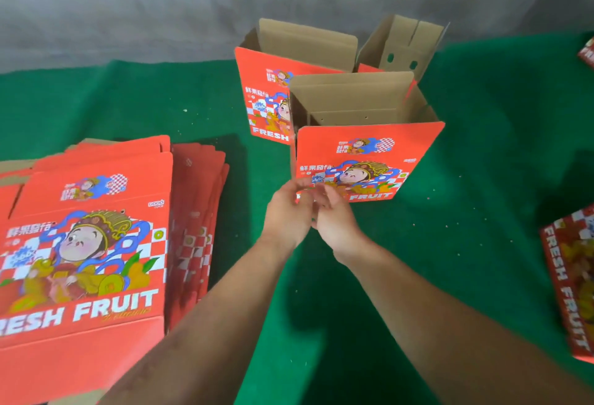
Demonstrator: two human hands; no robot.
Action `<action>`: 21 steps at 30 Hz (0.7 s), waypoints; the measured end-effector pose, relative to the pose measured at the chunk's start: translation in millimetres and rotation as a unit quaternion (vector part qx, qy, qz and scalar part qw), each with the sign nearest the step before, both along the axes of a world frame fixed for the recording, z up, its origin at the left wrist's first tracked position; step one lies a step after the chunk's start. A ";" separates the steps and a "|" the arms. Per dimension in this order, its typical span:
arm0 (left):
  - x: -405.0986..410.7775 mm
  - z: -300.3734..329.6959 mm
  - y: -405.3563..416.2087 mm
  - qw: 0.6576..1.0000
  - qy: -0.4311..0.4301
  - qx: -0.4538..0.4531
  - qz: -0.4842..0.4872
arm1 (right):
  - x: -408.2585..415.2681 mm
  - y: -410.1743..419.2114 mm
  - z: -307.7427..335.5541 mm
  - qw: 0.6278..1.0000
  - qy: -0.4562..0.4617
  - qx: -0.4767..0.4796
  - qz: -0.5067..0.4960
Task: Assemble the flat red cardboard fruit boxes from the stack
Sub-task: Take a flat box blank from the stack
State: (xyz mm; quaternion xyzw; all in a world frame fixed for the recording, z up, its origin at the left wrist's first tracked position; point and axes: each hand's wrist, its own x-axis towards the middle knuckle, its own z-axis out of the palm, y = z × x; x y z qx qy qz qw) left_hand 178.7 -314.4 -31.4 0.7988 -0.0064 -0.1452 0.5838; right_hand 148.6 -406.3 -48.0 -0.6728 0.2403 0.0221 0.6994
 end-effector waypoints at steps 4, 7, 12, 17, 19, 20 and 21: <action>-24.3 35.3 64.3 0.969 -0.211 0.114 0.067 | -11.8 40.4 10.1 1.000 -0.009 -0.018 0.022; -37.6 44.4 137.0 0.907 -0.231 0.299 0.186 | -27.7 70.8 26.7 0.999 -0.003 -0.011 0.045; -93.7 4.0 204.8 0.887 -0.048 0.452 0.086 | -59.3 109.2 47.6 0.996 0.013 -0.011 0.085; -143.1 7.3 183.7 0.868 -0.122 0.477 0.061 | -98.4 129.1 57.3 0.990 0.072 -0.007 0.119; -168.1 16.2 164.6 0.871 -0.156 0.465 0.038 | -111.1 129.0 60.2 0.990 0.077 0.004 0.115; -180.9 21.8 154.1 0.878 -0.172 0.446 0.023 | -115.6 127.4 61.7 0.991 0.068 0.029 0.108; -192.4 26.6 143.8 0.887 -0.189 0.421 0.006 | -119.9 125.0 64.6 0.992 0.052 0.060 0.101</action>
